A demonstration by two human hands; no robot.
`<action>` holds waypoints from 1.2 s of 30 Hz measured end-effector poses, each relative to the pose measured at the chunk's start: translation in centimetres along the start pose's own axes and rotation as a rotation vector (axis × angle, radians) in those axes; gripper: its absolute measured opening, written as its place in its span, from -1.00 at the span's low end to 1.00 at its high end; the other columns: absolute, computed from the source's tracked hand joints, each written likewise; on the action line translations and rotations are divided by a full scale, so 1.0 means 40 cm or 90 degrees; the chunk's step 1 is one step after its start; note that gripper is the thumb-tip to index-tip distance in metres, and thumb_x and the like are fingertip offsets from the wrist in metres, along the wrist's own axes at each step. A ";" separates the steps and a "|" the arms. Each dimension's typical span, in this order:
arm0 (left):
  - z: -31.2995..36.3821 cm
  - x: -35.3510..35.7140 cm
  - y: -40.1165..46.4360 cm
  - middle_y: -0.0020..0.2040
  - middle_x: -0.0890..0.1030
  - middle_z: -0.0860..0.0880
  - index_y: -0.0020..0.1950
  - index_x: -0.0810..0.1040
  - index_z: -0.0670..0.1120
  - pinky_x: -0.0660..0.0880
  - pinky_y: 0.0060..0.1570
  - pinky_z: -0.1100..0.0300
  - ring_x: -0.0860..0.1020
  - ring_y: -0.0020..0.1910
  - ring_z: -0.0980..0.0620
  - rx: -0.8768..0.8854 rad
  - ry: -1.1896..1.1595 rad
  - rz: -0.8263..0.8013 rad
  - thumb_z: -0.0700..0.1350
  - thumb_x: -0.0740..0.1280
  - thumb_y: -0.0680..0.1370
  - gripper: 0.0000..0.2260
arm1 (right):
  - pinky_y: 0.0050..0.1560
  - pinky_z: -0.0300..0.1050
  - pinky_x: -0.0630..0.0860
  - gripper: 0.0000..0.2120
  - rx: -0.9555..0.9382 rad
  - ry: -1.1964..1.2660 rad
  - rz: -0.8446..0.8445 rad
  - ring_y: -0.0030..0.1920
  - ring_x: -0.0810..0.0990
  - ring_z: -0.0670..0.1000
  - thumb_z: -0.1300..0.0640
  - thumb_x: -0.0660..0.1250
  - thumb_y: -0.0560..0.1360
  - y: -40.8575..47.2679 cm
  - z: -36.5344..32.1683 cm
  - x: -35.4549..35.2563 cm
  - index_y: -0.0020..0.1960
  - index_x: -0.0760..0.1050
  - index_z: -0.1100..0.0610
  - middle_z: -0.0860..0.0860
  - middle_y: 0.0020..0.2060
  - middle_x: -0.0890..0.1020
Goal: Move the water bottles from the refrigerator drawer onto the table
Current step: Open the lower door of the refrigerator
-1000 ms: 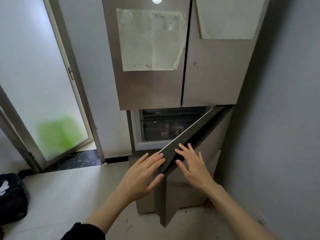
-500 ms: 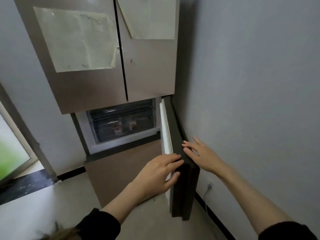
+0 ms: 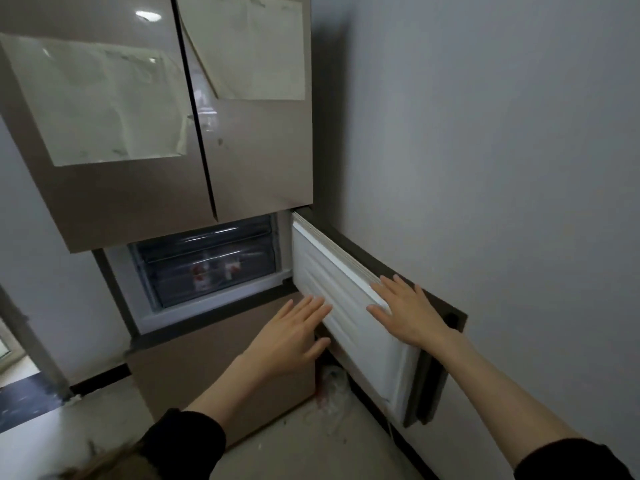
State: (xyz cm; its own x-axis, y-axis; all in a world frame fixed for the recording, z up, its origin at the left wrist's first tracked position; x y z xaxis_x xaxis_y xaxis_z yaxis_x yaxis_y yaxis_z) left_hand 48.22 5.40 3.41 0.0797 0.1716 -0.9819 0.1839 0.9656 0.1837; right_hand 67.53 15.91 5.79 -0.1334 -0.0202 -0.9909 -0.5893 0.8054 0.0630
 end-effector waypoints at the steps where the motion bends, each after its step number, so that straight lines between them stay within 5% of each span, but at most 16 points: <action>1: -0.030 -0.003 -0.007 0.54 -0.01 0.05 0.51 -0.04 0.07 -0.25 0.42 0.14 -0.18 0.45 0.17 -0.028 0.002 -0.002 0.17 0.02 0.57 -0.46 | 0.48 0.16 -0.07 -0.45 -0.023 -0.006 0.006 0.52 -0.04 0.06 -0.16 -0.03 0.58 0.015 -0.022 0.001 0.50 -0.01 0.00 0.01 0.52 0.06; 7: -0.218 -0.019 -0.075 0.54 -0.01 0.03 0.50 -0.05 0.06 -0.24 0.41 0.12 -0.14 0.48 0.11 -0.179 0.018 0.019 0.32 -0.20 0.42 -0.31 | 0.48 0.13 -0.12 -0.44 -0.131 -0.014 0.008 0.52 -0.05 0.04 -0.15 0.01 0.58 0.128 -0.193 0.017 0.51 -0.07 -0.03 0.02 0.52 0.04; 11: -0.346 -0.009 -0.108 0.54 -0.03 0.01 0.51 -0.06 0.04 -0.17 0.48 0.05 -0.12 0.51 0.06 -0.274 0.018 0.004 0.16 0.02 0.58 -0.45 | 0.49 0.15 -0.11 -0.42 -0.179 -0.035 0.005 0.52 -0.04 0.05 -0.15 0.03 0.57 0.238 -0.304 0.048 0.51 -0.07 -0.03 0.02 0.52 0.04; 22: -0.766 0.117 -0.108 0.54 0.02 0.01 0.51 -0.01 0.02 -0.06 0.49 0.06 -0.06 0.51 0.05 -0.407 -0.121 0.021 0.12 0.07 0.59 -0.46 | 0.48 0.11 -0.06 -0.43 -0.197 0.055 -0.074 0.52 0.00 0.04 -0.10 0.09 0.57 0.618 -0.515 0.260 0.51 -0.05 -0.03 0.03 0.52 0.07; 28: -0.921 0.209 -0.058 0.44 0.31 -0.09 0.42 0.28 -0.08 0.21 0.35 0.12 0.26 0.42 -0.04 -0.563 -0.478 0.204 -0.06 0.16 0.60 -0.61 | 0.33 -0.04 0.25 -0.52 0.128 0.683 -0.245 0.40 0.30 0.07 -0.03 0.13 0.58 0.778 -0.538 0.373 0.45 0.18 0.08 0.05 0.43 0.30; 31: -0.978 0.250 -0.029 0.41 0.35 -0.10 0.39 0.32 -0.11 0.27 0.29 0.09 0.31 0.39 -0.06 -0.711 -0.814 0.340 -0.08 0.12 0.61 -0.65 | 0.28 0.03 0.32 -0.56 0.315 1.014 -0.323 0.32 0.41 0.15 -0.04 0.06 0.60 0.868 -0.514 0.443 0.39 0.26 0.17 0.14 0.34 0.43; 33: -1.024 0.277 -0.007 0.45 0.30 -0.09 0.44 0.25 -0.11 0.27 0.33 0.00 0.28 0.41 -0.07 -0.761 -1.101 0.467 -0.04 0.05 0.63 -0.61 | 0.28 0.08 0.34 -0.55 0.417 1.203 -0.307 0.30 0.43 0.19 -0.06 0.01 0.61 0.923 -0.493 0.475 0.33 0.32 0.21 0.19 0.31 0.45; 36: -1.089 0.301 0.034 0.47 0.26 -0.13 0.46 0.20 -0.14 0.22 0.36 -0.05 0.23 0.44 -0.09 -0.792 -1.328 0.650 0.03 -0.03 0.63 -0.56 | 0.32 0.10 0.31 -0.49 0.497 1.369 -0.268 0.32 0.41 0.19 -0.12 -0.01 0.60 0.999 -0.471 0.505 0.37 0.29 0.22 0.20 0.32 0.44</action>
State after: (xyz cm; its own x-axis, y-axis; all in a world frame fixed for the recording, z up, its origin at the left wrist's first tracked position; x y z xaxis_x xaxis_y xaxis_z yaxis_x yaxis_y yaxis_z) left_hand 6.77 17.30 -10.13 0.1675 0.7717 0.6136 -0.6919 0.5354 -0.4844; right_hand 26.27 36.51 -9.45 -0.7818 -0.1344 0.6089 -0.5628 0.5725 -0.5962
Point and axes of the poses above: each hand's wrist, its own y-axis towards the middle knuckle, its own x-axis out of the palm, z = x × y, the point moved 2 cm from there along y, towards the middle knuckle
